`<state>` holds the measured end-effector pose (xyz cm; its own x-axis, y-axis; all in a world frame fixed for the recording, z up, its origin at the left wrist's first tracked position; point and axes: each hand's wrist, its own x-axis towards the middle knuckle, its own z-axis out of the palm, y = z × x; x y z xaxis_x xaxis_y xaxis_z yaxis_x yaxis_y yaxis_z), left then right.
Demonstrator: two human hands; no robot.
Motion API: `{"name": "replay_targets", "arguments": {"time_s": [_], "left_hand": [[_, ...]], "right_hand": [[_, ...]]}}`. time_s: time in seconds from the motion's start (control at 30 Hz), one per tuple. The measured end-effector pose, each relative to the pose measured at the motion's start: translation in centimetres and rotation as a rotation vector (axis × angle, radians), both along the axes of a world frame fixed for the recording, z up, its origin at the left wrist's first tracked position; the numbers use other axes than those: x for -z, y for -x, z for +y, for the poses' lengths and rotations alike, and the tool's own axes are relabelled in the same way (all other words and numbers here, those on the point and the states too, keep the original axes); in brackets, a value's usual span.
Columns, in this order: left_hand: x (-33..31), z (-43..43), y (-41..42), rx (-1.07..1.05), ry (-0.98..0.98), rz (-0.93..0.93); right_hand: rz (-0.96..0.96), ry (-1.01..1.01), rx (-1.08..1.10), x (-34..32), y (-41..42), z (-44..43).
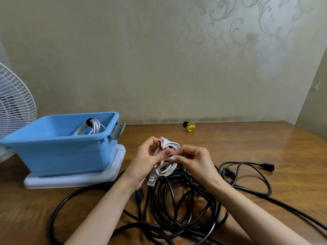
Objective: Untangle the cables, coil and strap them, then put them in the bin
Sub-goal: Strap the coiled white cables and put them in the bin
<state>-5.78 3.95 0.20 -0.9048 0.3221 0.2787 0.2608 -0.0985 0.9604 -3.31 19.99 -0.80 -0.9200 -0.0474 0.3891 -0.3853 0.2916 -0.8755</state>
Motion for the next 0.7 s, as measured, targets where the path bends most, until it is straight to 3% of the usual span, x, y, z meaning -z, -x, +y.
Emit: {"name": "replay_targets", "arguments": {"time_s": [0.13,0.37,0.7], "left_hand": [[0.0,0.1,0.0,-0.046,-0.036,0.036],[0.3,0.0,0.2,-0.010,-0.010,-0.035],[0.4,0.0,0.3,-0.097,0.005,0.080]], "right_hand": [[-0.158,0.200,-0.126,0.0,-0.1,0.0],[-0.253,0.264,-0.097,0.8,0.2,-0.4],[-0.213,0.118,0.040,1.2,0.3,-0.6]]}}
